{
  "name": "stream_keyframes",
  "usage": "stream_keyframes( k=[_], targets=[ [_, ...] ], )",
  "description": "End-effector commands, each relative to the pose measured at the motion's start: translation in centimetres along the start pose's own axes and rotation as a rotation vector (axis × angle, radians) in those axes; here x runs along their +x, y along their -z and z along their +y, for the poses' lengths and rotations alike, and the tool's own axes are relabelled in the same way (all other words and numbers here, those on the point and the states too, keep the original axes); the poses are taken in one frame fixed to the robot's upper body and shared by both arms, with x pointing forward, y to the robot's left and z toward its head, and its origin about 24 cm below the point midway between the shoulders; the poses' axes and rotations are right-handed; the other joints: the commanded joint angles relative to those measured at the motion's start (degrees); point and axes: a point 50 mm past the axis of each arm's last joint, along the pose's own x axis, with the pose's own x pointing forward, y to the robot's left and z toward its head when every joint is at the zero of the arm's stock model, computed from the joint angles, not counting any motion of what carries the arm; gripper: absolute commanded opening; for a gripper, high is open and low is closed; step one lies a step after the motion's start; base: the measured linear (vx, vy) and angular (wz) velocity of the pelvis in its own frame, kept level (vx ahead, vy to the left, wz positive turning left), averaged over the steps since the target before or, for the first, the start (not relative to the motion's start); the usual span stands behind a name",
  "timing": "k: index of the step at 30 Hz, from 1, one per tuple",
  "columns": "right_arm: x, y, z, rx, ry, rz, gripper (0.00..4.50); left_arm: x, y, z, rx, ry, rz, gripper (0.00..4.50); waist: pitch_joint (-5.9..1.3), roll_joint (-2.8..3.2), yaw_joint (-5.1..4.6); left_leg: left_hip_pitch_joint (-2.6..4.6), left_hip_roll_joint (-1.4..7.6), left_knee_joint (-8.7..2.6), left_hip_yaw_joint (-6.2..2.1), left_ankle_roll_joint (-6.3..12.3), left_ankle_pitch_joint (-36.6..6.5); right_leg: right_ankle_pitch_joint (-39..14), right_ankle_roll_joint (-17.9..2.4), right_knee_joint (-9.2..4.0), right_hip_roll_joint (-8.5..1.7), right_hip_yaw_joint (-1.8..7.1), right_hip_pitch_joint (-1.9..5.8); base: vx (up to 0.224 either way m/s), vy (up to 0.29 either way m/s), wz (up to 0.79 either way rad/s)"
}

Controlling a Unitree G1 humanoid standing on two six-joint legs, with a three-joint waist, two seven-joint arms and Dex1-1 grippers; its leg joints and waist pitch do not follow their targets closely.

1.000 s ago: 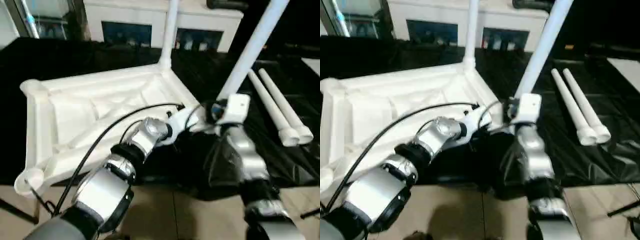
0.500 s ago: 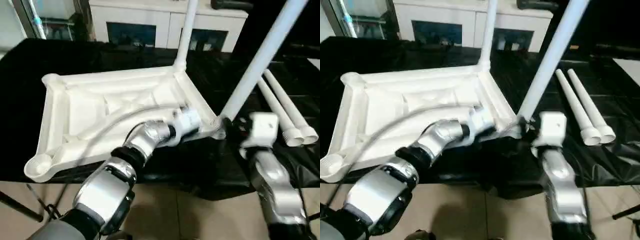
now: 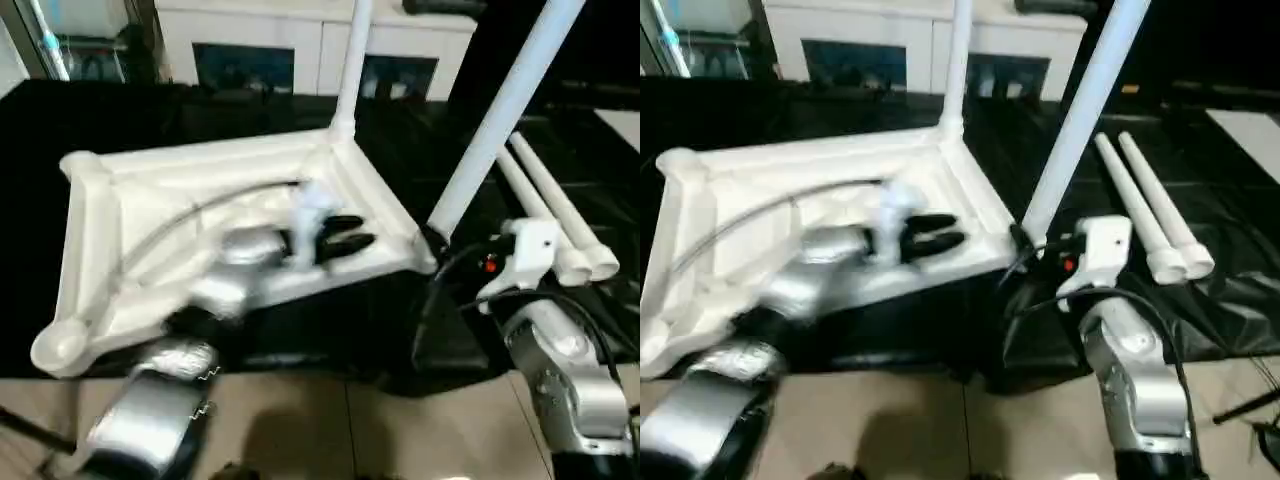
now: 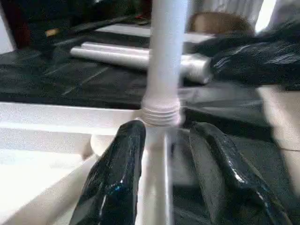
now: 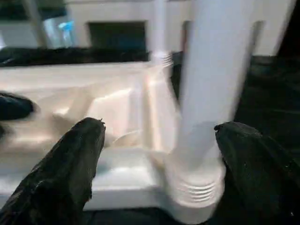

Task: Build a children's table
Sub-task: Rotate leg to tighten

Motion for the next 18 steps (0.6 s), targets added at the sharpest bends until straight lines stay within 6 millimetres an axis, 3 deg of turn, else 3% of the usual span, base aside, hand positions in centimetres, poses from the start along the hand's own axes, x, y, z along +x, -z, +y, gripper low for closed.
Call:
stream_keyframes(
  k=[1, 3, 4, 7, 9, 13, 18],
  targets=[
    [-0.2, 0.0, 0.4, 0.0, -0.057, 0.021, 4.2, -1.1, -0.5, -1.5, -0.001, 0.155, 0.063, 2.31, -3.93, 0.19, 0.08, 2.18, 3.21, -4.82, -1.29, 2.2, -12.9, -9.6, -13.0, -2.65, -2.53, 1.58, 2.09, 0.0, 0.0, 0.0],
    [-0.3, 0.3, 1.0, -0.014, -0.121, 0.047, 4.2, -4.1, 0.7, -2.0, 0.026, 0.199, 0.254, 2.55, -3.59, 0.44, -0.1, 2.54, 2.99, -4.99, -1.21, -0.24, -16.4, -14.0, -11.2, -3.18, -2.28, 1.75, 1.58, 0.0, 0.0, 0.0],
    [-0.3, 0.3, 1.0, -0.016, -0.128, 0.05, 4.2, -4.4, 0.8, -2.0, 0.031, 0.198, 0.275, 2.55, -3.59, 0.47, -0.05, 2.84, 3.18, -5.21, -1.25, -0.76, -17.3, -15.0, -10.7, -3.41, -2.37, 1.83, 1.53, 0.0, 0.0, 0.0],
    [-0.2, 0.6, 1.4, -0.022, -0.168, 0.071, 4.2, -6.8, 1.5, -2.1, 0.054, 0.16, 0.436, 2.77, -3.32, 0.49, -0.18, 2.93, 3.07, -5.48, -1.39, -3.43, -20.5, -18.9, -8.5, -3.74, -2.43, 2.04, 1.06, 0.0, 0.0, 0.0],
    [-0.1, 0.9, 1.6, -0.036, -0.19, 0.085, 4.2, -8.6, 2.0, -2.1, 0.08, 0.121, 0.594, 2.77, -3.31, 0.6, -0.21, 2.63, 3.03, -5.81, -1.69, -4.55, -21.6, -19.7, -7.7, -3.63, -2.5, 2.03, 1.28, 0.0, 0.0, 0.0],
    [-0.1, 1.0, 1.8, -0.036, -0.199, 0.092, 4.2, -9.4, 2.3, -1.7, 0.122, 0.053, 0.701, 2.77, -3.21, 0.62, -0.2, 3.11, 2.92, -5.73, -1.85, -5.64, -25.1, -23.3, -6.9, -4.08, -2.7, 2.12, 0.67, 0.0, 0.0, 0.0],
    [-0.2, 1.2, 2.0, -0.041, -0.204, 0.098, 4.2, -9.0, 2.2, 0.4, 0.21, -0.136, 0.719, 2.77, -3.17, 0.49, -0.15, 3.06, 2.68, -5.45, -2.03, -5.87, -27.6, -27.3, -5.7, -4.81, -2.87, 2.09, 0.44, 0.0, 0.0, 0.0]
  ],
)
